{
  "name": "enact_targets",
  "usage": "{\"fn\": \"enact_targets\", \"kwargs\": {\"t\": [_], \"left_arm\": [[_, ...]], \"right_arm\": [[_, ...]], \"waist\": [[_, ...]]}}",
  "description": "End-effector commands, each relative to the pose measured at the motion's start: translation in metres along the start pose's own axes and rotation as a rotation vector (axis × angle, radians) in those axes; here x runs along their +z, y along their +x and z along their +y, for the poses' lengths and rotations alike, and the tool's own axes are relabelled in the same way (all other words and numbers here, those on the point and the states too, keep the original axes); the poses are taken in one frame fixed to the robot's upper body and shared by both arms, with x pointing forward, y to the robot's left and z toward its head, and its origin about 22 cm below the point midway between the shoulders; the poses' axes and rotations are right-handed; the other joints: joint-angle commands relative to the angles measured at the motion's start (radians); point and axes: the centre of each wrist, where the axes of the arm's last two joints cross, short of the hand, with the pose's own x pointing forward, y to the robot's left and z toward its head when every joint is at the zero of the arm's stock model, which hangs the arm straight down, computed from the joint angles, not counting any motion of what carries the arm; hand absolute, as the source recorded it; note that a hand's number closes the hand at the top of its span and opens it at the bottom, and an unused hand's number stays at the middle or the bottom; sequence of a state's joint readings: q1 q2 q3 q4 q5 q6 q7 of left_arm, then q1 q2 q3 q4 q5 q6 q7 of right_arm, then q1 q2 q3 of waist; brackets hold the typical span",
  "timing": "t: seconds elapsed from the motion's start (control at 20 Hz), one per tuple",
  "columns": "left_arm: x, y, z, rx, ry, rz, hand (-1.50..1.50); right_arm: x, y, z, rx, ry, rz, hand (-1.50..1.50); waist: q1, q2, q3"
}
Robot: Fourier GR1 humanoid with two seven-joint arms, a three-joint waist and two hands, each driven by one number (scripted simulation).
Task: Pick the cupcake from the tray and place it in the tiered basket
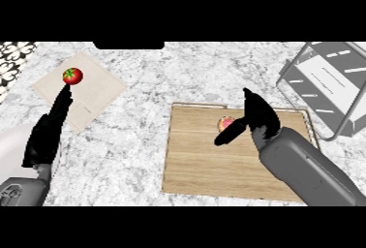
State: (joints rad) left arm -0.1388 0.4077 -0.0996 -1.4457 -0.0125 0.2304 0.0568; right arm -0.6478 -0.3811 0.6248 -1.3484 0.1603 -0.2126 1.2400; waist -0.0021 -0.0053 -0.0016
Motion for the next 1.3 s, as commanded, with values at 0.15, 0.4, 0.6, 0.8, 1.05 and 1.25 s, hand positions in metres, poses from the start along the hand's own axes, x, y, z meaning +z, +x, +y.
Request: {"fn": "enact_targets", "kwargs": {"t": [0.15, 0.4, 0.6, 0.8, 1.05, 1.25], "left_arm": [[0.001, 0.001, 0.012, -0.012, 0.004, 0.002, 0.00], [-0.009, 0.001, -0.001, 0.011, -0.006, -0.004, 0.00], [0.000, -0.006, 0.011, 0.001, -0.015, -0.011, 0.00], [0.000, -0.001, -0.005, 0.000, -0.001, 0.000, 0.00], [-0.008, -0.004, -0.002, 0.010, 0.004, -0.006, 0.00], [-0.005, 0.001, 0.005, -0.007, -0.008, -0.017, 0.00]], "right_arm": [[0.001, 0.006, 0.003, -0.002, 0.019, 0.232, -1.50], [0.010, 0.011, 0.040, -0.021, 0.038, 0.206, -1.50], [-0.010, 0.012, 0.025, -0.011, 0.066, 0.223, -1.50], [-0.012, -0.002, 0.038, -0.023, 0.084, 0.219, -1.50], [-0.022, 0.016, 0.041, 0.046, 0.241, 0.153, 1.50], [-0.011, 0.019, 0.050, 0.195, 0.123, 0.094, 1.50]], "waist": [[0.004, 0.000, 0.001], [-0.002, 0.004, 0.000], [0.010, 0.004, 0.001], [0.003, 0.003, 0.001], [0.010, 0.007, 0.001], [0.008, 0.003, 0.001]]}}
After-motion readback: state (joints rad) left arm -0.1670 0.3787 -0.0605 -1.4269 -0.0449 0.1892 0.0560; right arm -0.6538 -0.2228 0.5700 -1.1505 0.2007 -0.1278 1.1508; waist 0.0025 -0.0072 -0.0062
